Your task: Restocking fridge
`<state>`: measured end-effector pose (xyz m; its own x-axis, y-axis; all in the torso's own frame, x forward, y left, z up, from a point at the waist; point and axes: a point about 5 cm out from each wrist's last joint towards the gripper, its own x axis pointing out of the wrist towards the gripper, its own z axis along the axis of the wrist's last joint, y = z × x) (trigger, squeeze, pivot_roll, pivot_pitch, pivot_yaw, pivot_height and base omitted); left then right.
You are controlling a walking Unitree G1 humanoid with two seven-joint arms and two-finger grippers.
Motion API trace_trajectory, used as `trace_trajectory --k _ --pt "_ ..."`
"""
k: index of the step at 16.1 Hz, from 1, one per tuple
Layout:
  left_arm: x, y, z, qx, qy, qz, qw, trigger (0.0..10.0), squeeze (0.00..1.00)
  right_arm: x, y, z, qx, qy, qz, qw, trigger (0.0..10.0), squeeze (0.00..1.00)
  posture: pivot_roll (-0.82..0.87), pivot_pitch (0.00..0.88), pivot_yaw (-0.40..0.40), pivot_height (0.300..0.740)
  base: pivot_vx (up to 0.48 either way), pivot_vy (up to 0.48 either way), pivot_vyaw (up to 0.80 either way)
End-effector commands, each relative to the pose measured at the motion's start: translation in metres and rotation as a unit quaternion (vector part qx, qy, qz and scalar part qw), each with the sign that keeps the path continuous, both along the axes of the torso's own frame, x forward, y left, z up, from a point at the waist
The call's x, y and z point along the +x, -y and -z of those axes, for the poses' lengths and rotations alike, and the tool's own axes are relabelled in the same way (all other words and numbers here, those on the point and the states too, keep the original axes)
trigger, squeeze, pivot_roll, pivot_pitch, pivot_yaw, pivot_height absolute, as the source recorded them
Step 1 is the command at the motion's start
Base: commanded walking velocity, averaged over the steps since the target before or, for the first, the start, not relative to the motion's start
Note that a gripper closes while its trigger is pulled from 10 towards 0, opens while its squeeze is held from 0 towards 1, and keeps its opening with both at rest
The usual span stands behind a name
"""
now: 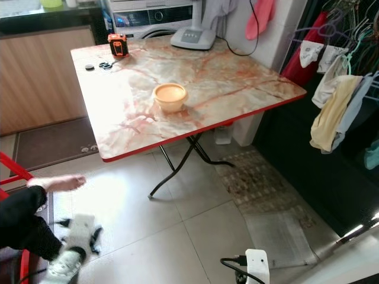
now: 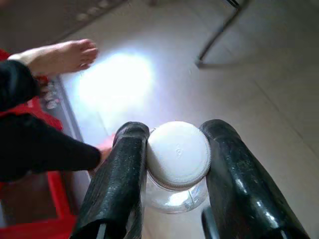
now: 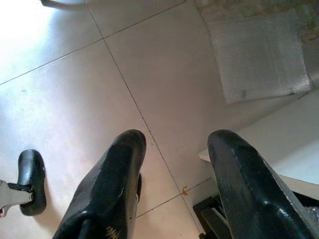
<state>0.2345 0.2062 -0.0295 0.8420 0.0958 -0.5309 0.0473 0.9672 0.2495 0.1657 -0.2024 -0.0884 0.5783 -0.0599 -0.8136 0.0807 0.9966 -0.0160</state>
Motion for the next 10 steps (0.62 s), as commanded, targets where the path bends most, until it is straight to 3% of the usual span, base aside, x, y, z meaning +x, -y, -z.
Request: trace_trajectory --k 1,5,10 --pt "0.0 0.003 0.006 0.006 -0.017 0.022 1.0 10.0 0.0 0.001 0.001 0.0 -0.002 -0.003 0.0 1.0 10.0 0.0 0.0 0.0 -0.059 0.74 0.0 0.0 0.0" --pt "-0.021 -0.004 0.029 -0.004 -0.095 -0.038 0.995 10.0 0.0 0.0 -0.001 0.0 0.003 0.001 0.001 1.0 10.0 0.0 -0.01 0.0 -0.064 0.74 0.0 0.0 0.0" --pt "-0.039 -0.006 0.041 -0.021 -0.117 -0.076 0.99 10.0 0.0 -0.005 0.0 0.002 0.005 -0.005 0.007 1.0 10.0 0.0 0.0 0.0 -0.079 0.74 0.0 0.0 0.0"
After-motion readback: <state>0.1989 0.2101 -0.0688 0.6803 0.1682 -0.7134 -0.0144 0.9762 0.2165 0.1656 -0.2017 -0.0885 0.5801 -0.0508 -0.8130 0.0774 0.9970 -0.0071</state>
